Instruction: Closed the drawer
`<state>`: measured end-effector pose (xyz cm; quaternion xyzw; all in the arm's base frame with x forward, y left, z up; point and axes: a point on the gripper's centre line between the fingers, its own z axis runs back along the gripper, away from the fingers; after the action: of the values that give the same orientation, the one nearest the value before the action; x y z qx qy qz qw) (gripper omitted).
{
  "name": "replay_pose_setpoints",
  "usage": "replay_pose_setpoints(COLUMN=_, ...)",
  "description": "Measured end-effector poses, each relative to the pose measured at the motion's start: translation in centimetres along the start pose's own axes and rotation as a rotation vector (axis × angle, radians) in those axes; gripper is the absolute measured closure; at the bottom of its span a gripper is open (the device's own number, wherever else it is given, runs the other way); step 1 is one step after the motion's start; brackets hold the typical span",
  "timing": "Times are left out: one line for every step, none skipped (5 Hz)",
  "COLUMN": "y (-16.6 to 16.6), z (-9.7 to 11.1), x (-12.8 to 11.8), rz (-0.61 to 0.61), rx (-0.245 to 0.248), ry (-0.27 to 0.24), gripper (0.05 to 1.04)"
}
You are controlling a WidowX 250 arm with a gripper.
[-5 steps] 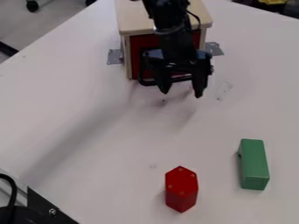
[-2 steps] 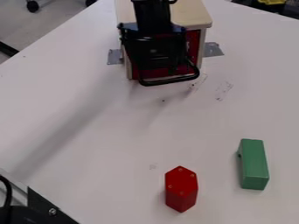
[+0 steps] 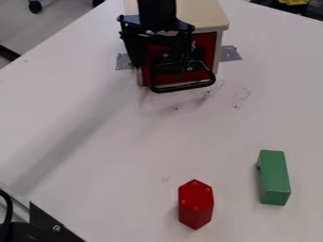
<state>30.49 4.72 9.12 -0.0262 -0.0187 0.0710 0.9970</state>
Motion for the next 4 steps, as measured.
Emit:
replay_pose_setpoints(y=0.30, z=0.08, x=-0.29, rz=0.011, rx=0.046, ry=0.002, gripper=0.084)
replay_pose_setpoints(y=0.24, z=0.08, x=-0.21, rz=0.017, rx=0.045, ry=-0.002, gripper=0.084)
replay_pose_setpoints(y=0.30, z=0.12, x=-0.17, rz=0.018, rx=0.046, ry=-0.004, gripper=0.084)
replay_pose_setpoints(y=0.24, z=0.11, x=-0.17, rz=0.017, rx=0.045, ry=-0.004, gripper=0.084)
